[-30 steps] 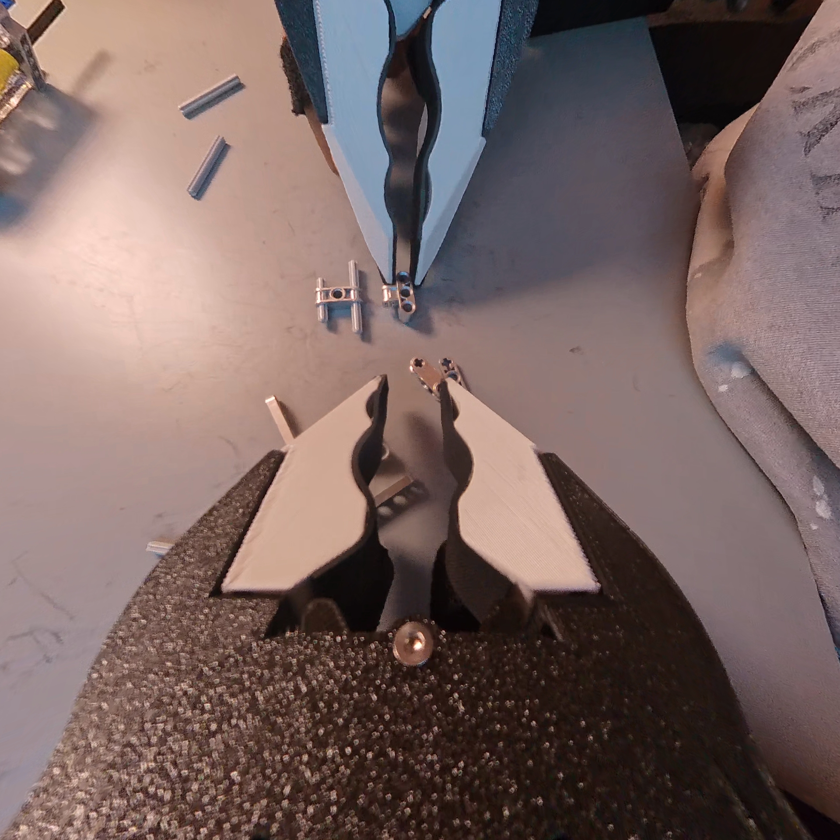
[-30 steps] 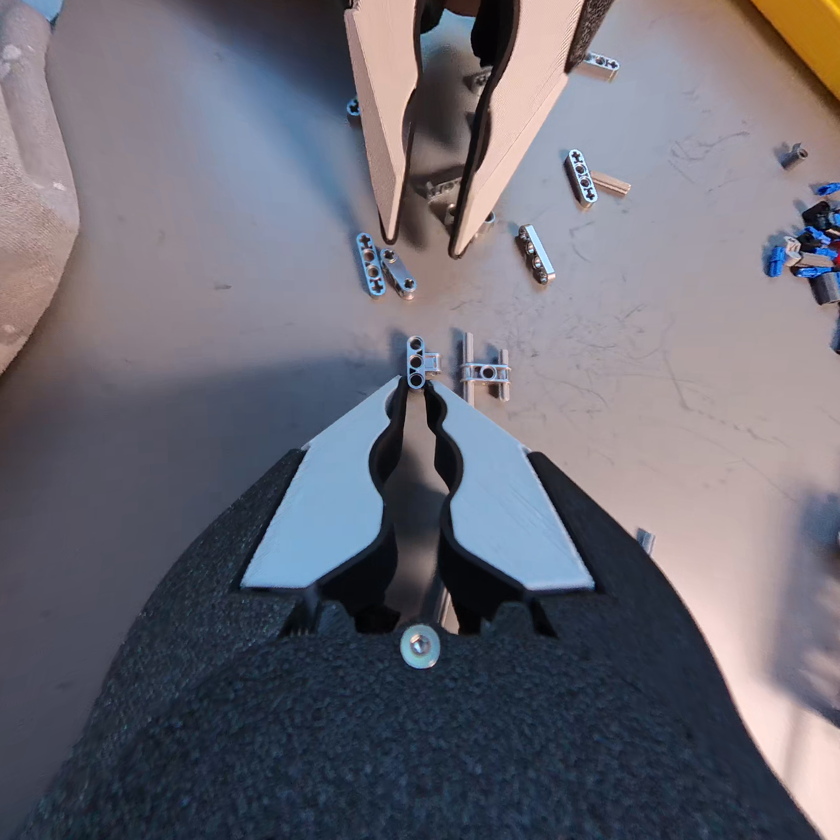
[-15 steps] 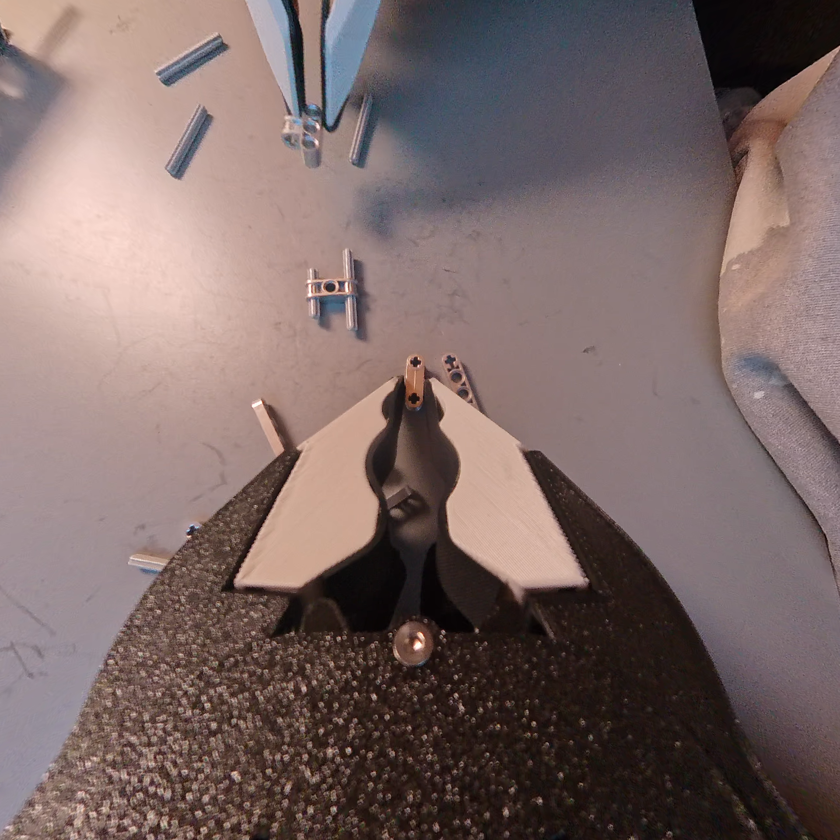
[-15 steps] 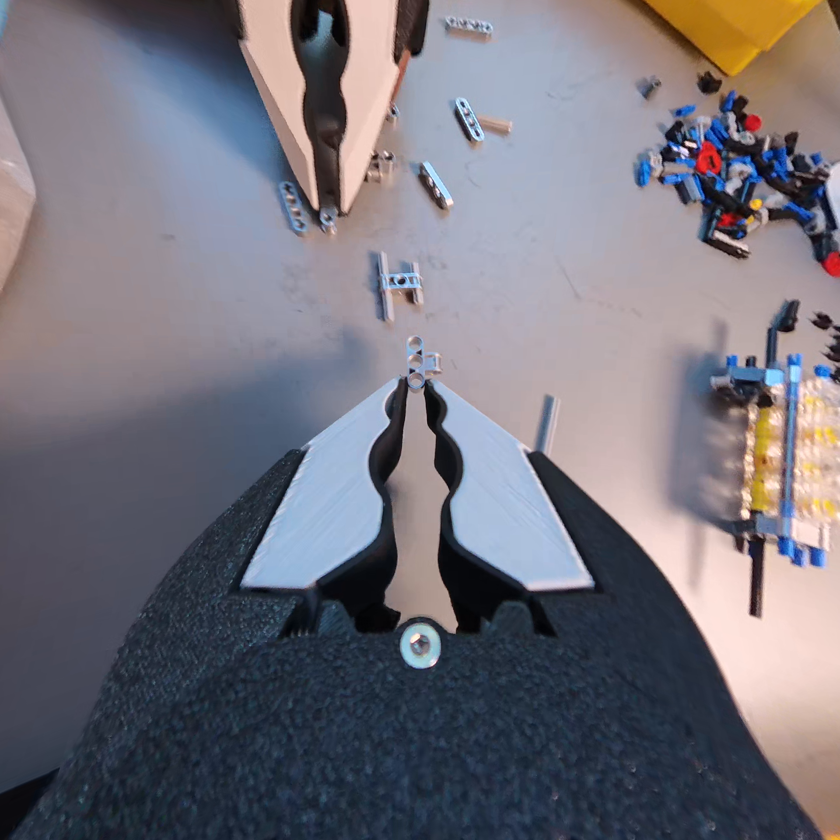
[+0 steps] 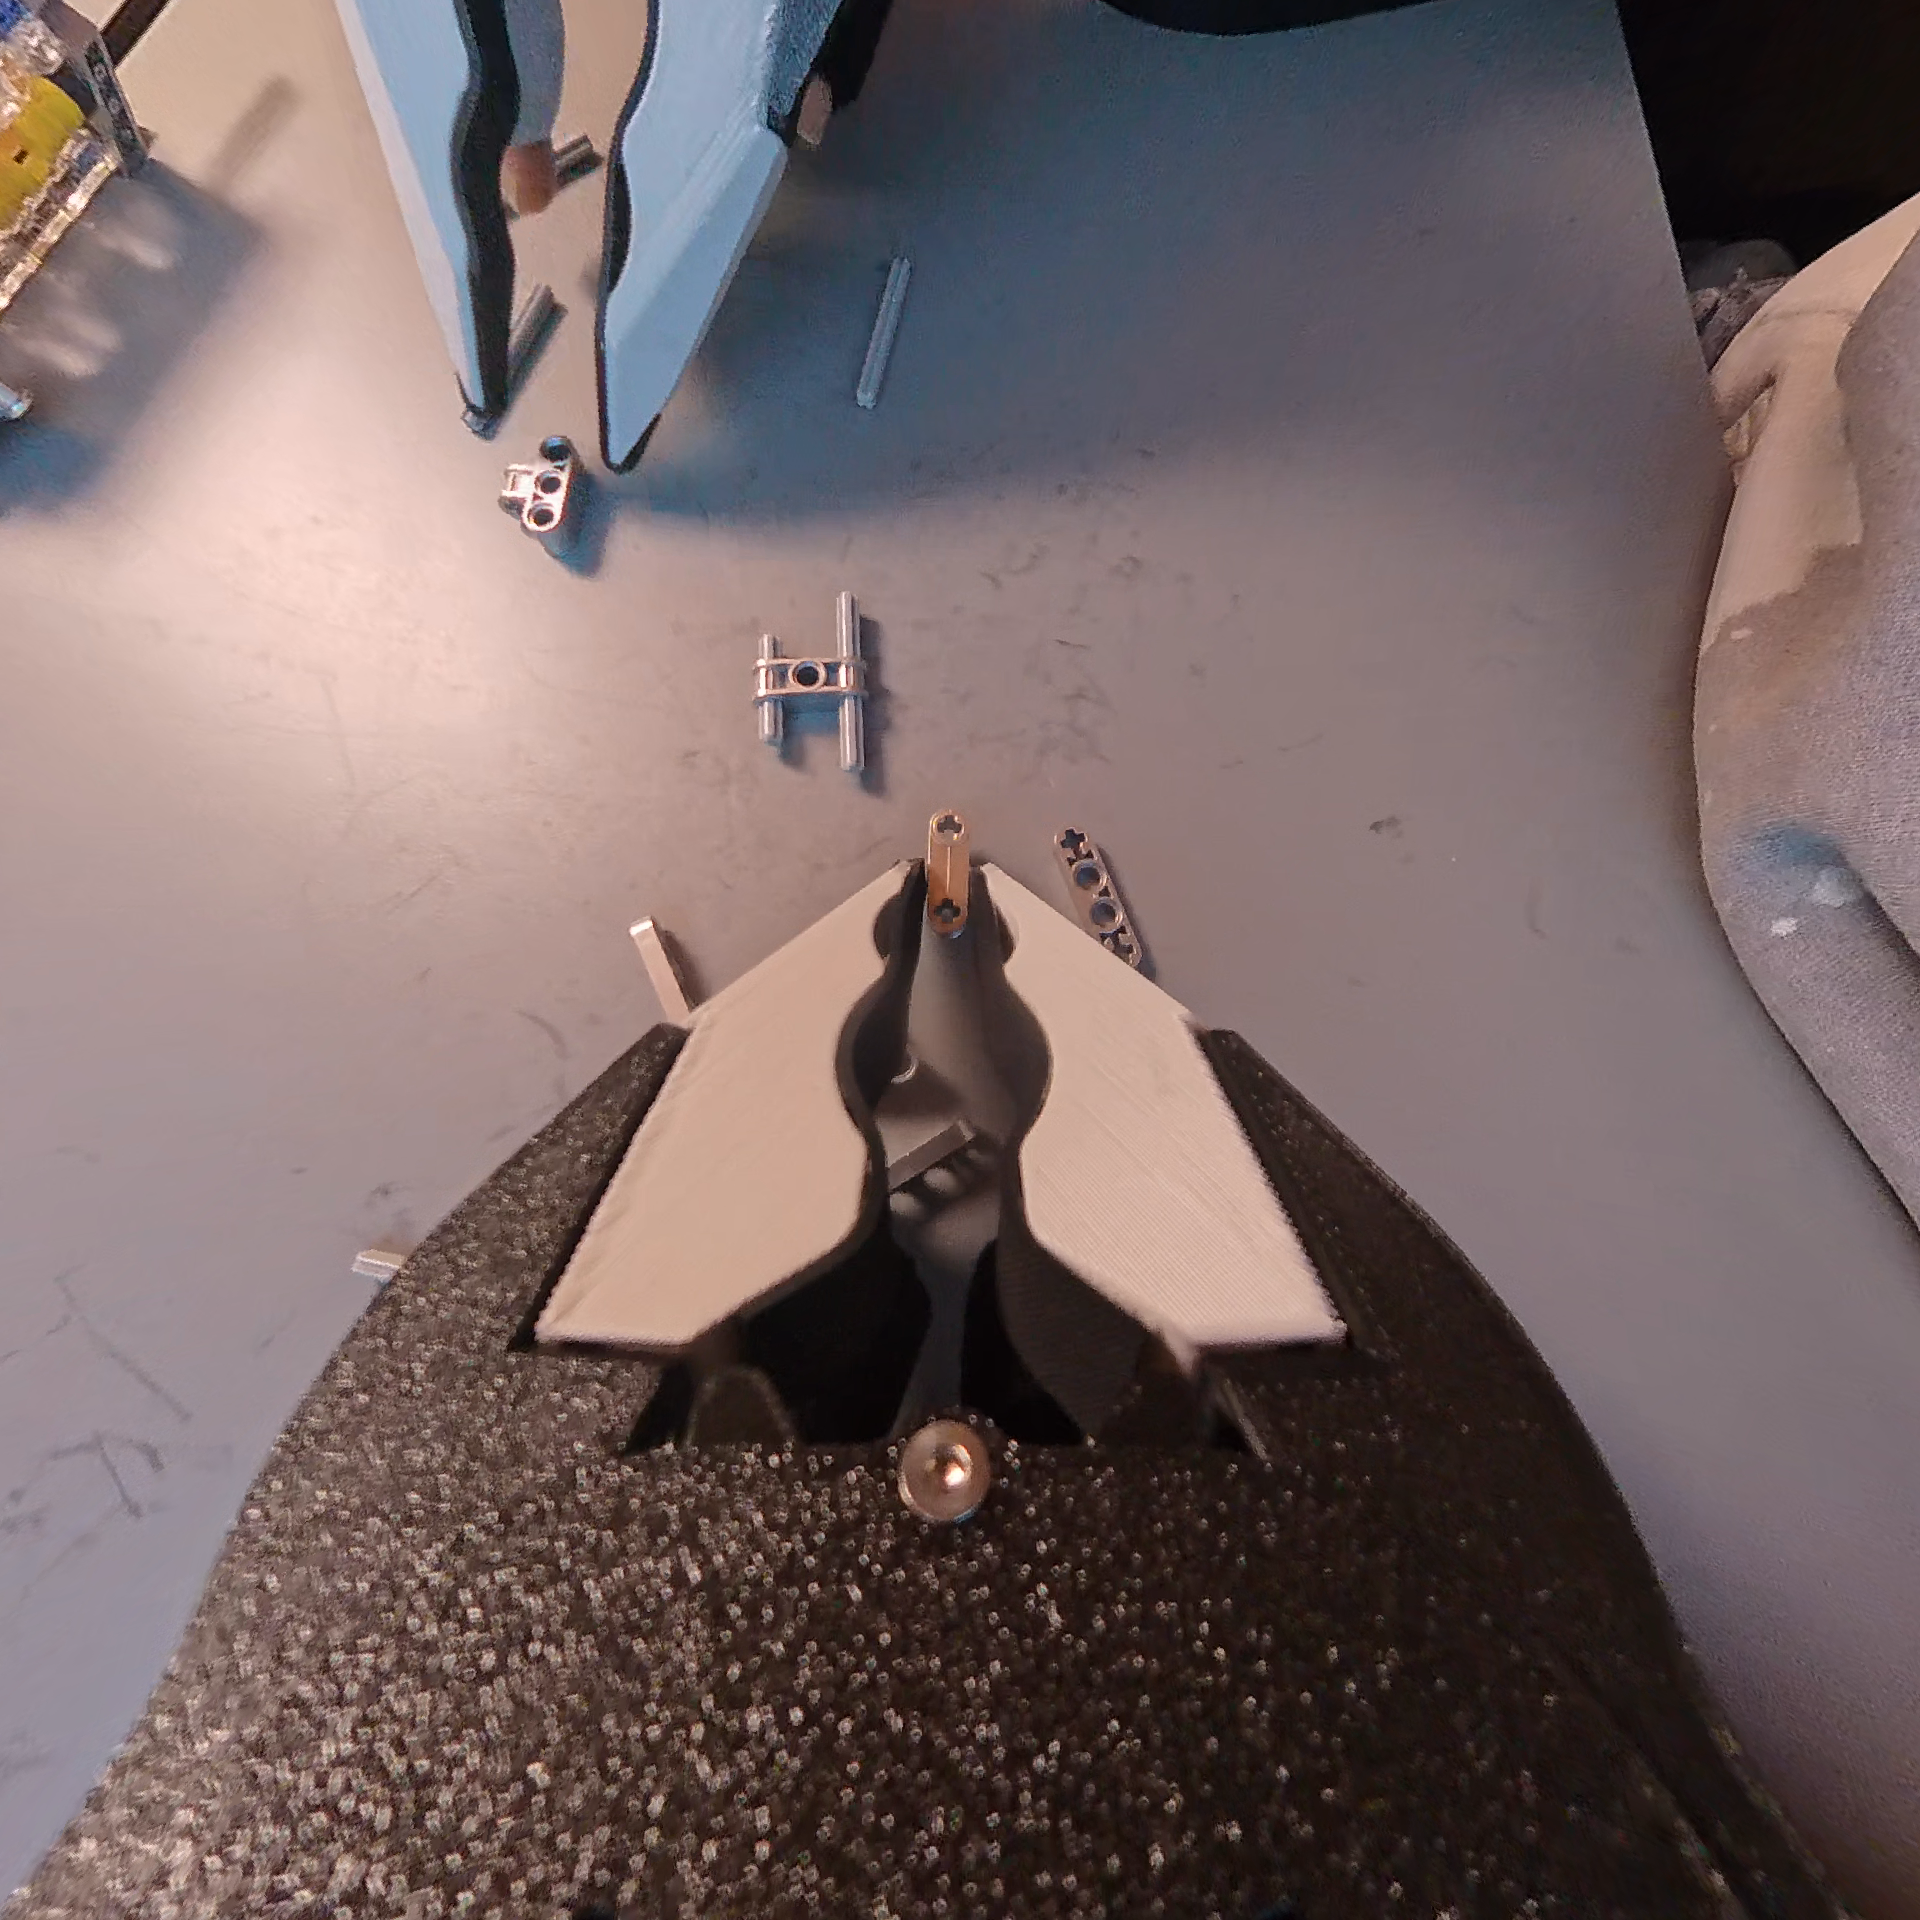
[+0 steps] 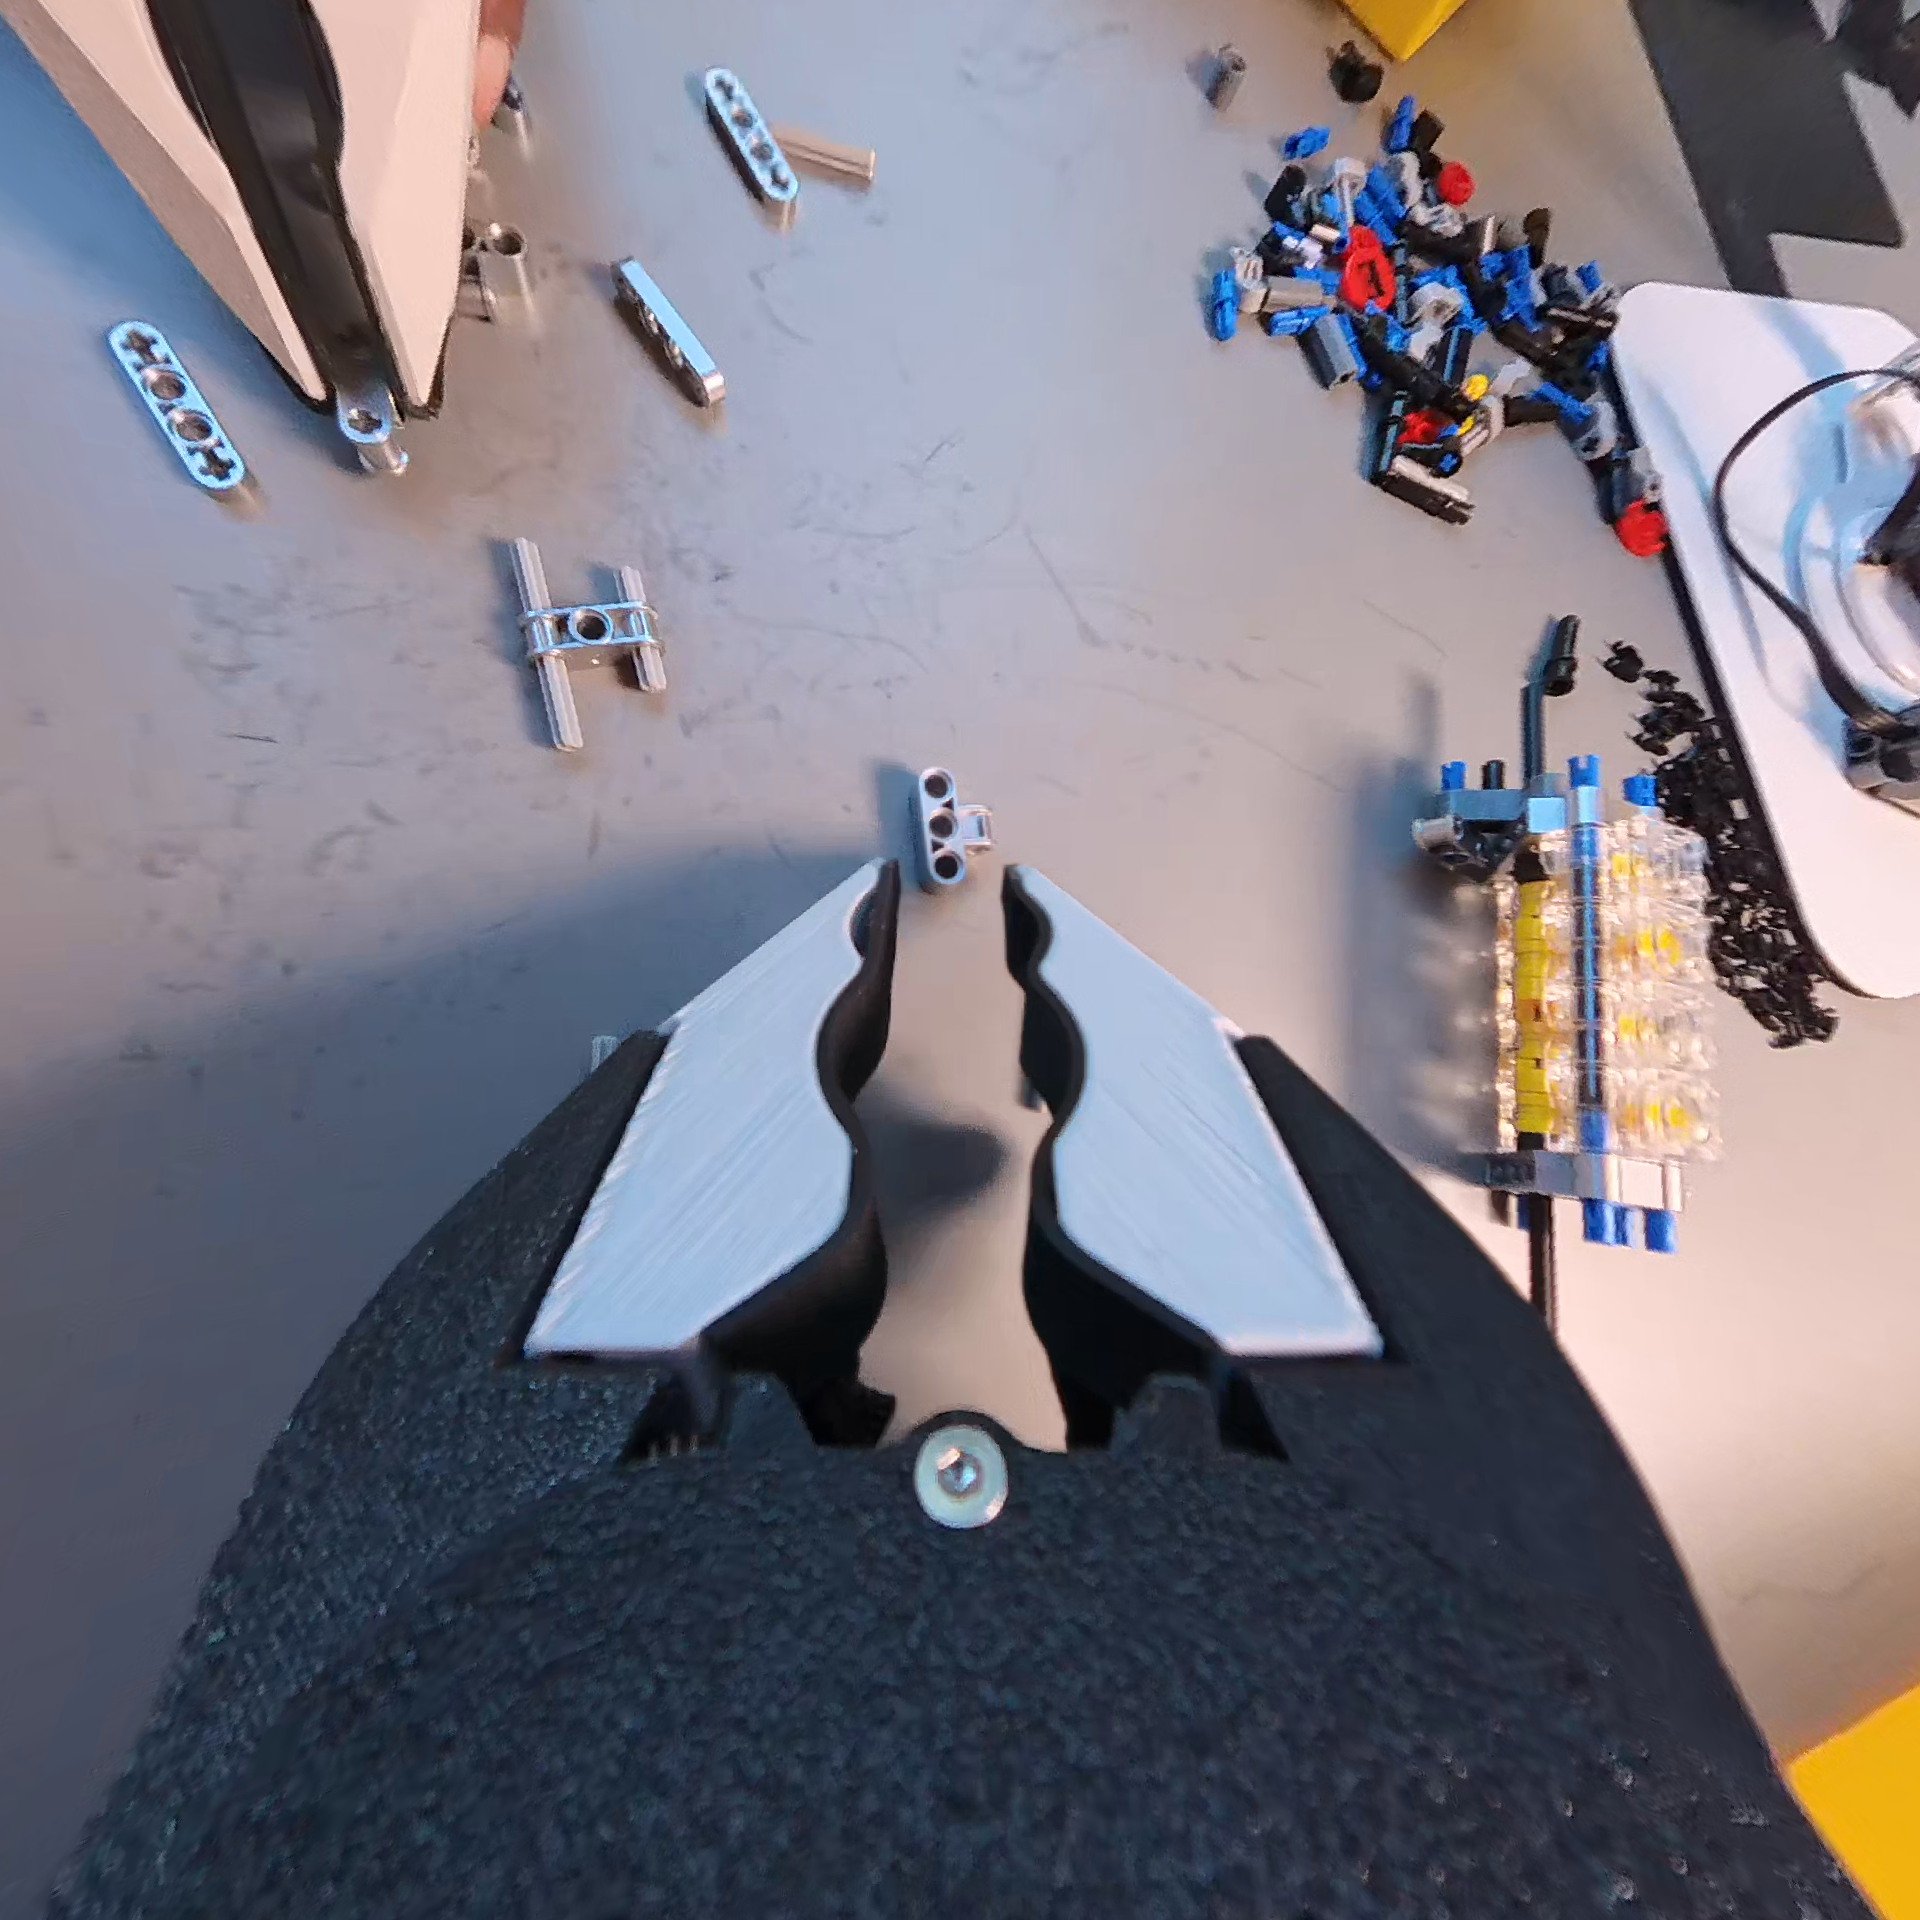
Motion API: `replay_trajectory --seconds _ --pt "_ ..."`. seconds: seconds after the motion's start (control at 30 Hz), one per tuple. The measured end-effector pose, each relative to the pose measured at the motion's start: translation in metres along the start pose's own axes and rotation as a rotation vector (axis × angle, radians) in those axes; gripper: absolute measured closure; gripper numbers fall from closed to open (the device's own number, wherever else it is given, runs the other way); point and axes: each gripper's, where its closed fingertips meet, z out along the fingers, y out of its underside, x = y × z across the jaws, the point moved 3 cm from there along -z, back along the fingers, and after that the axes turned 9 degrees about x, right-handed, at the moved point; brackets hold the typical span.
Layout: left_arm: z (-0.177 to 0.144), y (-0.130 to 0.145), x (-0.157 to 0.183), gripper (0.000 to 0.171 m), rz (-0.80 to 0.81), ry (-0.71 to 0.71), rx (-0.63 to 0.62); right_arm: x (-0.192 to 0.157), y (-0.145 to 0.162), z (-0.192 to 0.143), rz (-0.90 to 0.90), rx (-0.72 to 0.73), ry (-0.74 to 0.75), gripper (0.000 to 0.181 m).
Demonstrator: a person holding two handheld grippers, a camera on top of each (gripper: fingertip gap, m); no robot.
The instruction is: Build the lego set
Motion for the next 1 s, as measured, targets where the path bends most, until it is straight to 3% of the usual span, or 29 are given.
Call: replay_trajectory --seconds 0.2,0.4,0.57,0.67,0.77,0.87,1.0 --pt "-0.001 0.004 0.000 0.165 0.006 0.000 -0.025 -0.001 -0.024 -0.017 0.025 0.173 0.021 0.160" --pt "-0.013 0.003 -0.011 0.159 -0.021 -0.037 0.003 -0.013 -0.040 -0.018 0.018 0.249 -0.024 0.160" --pt "-0.032 -0.002 -0.037 0.155 -0.130 -0.156 0.078 -0.022 -0.041 -0.013 -0.004 0.237 -0.052 0.160" --pt "-0.030 0.004 -0.051 0.154 -0.195 -0.229 0.062 -0.026 -0.042 -0.012 0.007 0.233 -0.089 0.160" --pt "-0.022 0.010 -0.055 0.156 -0.215 -0.251 0.005 -0.040 -0.038 -0.005 -0.008 0.179 -0.154 0.159" --pt "-0.016 0.007 -0.052 0.171 -0.209 -0.234 -0.004 -0.052 -0.034 0.006 -0.006 0.111 -0.201 0.152" --pt "-0.009 0.002 -0.051 0.171 -0.230 -0.227 -0.003 -0.058 -0.036 0.018 -0.002 0.048 -0.232 0.148"
